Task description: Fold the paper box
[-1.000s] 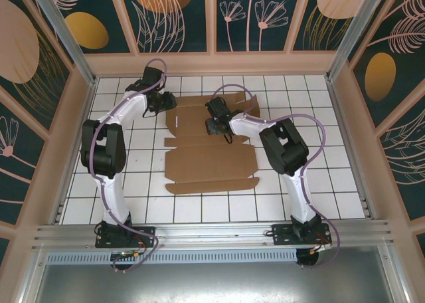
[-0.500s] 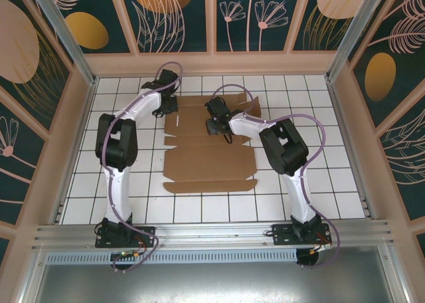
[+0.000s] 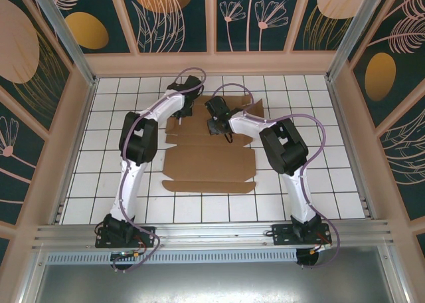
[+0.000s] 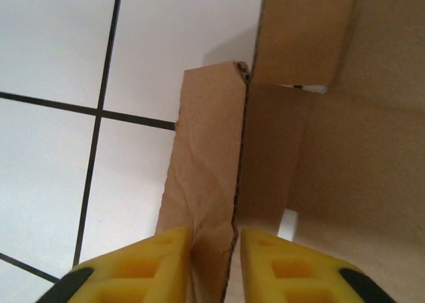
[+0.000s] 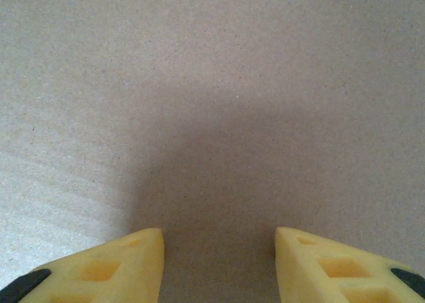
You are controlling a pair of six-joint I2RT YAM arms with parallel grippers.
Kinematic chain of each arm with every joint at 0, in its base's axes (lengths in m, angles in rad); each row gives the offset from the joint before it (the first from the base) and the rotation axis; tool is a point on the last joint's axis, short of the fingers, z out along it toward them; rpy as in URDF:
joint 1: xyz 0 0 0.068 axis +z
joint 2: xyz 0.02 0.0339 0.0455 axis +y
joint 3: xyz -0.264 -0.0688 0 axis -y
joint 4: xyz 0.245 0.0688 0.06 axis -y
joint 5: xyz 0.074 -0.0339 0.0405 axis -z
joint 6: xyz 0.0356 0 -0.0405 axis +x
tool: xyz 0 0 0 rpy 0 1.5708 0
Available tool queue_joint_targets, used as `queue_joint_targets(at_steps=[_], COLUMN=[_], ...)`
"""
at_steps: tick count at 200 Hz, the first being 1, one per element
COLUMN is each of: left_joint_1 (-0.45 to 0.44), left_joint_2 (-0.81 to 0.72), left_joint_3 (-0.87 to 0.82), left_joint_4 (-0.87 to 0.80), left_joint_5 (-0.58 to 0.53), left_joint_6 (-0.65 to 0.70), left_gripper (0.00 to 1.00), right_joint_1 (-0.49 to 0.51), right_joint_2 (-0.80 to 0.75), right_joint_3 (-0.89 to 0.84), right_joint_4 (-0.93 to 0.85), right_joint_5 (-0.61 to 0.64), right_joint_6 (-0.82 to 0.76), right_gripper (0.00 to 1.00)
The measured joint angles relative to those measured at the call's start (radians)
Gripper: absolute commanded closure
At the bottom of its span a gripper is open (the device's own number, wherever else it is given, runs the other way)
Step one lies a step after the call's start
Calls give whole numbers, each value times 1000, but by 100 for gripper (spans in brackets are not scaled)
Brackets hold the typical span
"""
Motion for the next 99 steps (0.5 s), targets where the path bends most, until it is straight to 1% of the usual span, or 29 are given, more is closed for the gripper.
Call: queue_joint_targets(at_steps=[12,16,25,31,43,60,72,84,99], left_joint_1=[19,31,61,86,148,235,262,262,249], left_joint_2=[-78,-119,-212,-278,-439,-655,-758,-808,-817], left_joint_3=[-95,-139,-243,-308,-470,-692,-818,-925,-1033], left_joint_4=[47,61,110,144,243,410,506,597,676], left_joint_5=[58,89,156,204,315,457,558,652,731], left_joint_6=[-2,1,-3,-1,-6,-33,-53,-74,-91], left_gripper=[40,36,33,25,13,11,11,10,10], right_joint_1=[0,0,0,-1,-2,-3,-3,-4,-6], right_joint_2=[0,-1,-4,-6,-9,-14,-16,-19,-22], right_joint_3=[-2,-3,-10,-14,-22,-33,-41,-48,-56], right_joint_4=[3,4,10,15,26,39,48,57,67], right_joint_5=[0,0,-1,-2,-4,-8,-10,-13,-18], right_joint_6=[0,0,0,0,0,0,0,0,0], right_gripper=[53,53,53,53,53,53,53,53,53])
